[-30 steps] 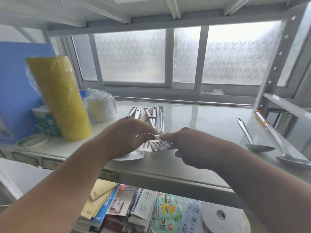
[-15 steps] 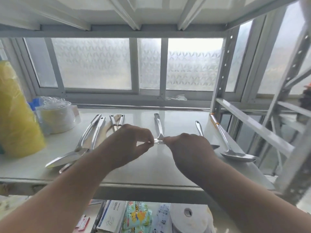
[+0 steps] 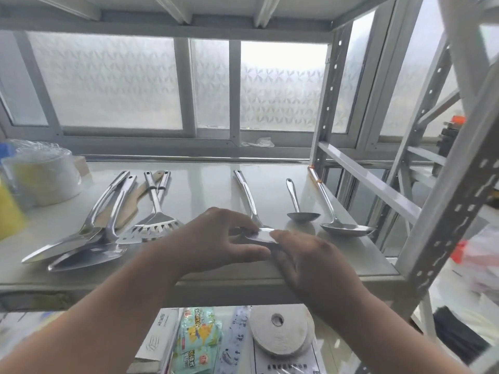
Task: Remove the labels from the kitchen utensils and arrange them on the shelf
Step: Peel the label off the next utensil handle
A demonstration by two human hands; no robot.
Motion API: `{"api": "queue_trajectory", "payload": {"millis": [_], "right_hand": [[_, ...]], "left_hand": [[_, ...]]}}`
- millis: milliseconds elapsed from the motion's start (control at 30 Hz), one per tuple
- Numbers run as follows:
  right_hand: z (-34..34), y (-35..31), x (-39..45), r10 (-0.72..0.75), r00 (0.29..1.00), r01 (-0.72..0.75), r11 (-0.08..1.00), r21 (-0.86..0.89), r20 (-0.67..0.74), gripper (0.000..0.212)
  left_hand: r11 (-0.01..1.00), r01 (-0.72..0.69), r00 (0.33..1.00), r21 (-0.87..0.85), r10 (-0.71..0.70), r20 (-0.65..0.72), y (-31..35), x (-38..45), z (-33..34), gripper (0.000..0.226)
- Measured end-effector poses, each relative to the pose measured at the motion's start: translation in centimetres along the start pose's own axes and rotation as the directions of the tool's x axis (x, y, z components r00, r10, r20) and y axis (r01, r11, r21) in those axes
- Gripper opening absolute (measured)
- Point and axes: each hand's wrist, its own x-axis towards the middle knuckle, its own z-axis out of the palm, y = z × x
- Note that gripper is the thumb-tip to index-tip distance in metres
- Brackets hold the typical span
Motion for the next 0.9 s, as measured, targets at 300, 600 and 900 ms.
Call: {"api": "queue_trajectory", "payload": {"millis": [300, 600, 900], "right_hand": [[1.0, 0.6, -0.7, 0.022, 0.987, -0.004, 0.994, 0.108, -0.162, 0.02], [-0.3, 1.3, -0.3, 0.208, 0.944, -0.142, 0.956, 0.256, -0.255, 0.016], [0.2, 1.3, -1.1, 0.234, 0.922, -0.17, 0.96, 0.221, -0.307, 0.016]], "left_hand": [[0.995, 0.068, 0.996, -0.068, -0.072, -0.048, -1.0, 0.6, 0.0, 0.043], [0.999, 0.033, 0.999, 0.02, -0.033, -0.021, -1.6, 0.4, 1.0, 0.047], [0.997, -0.015, 0.999, 0.078, 0.018, -0.038, -1.9, 0.4, 1.5, 0.05]]}}
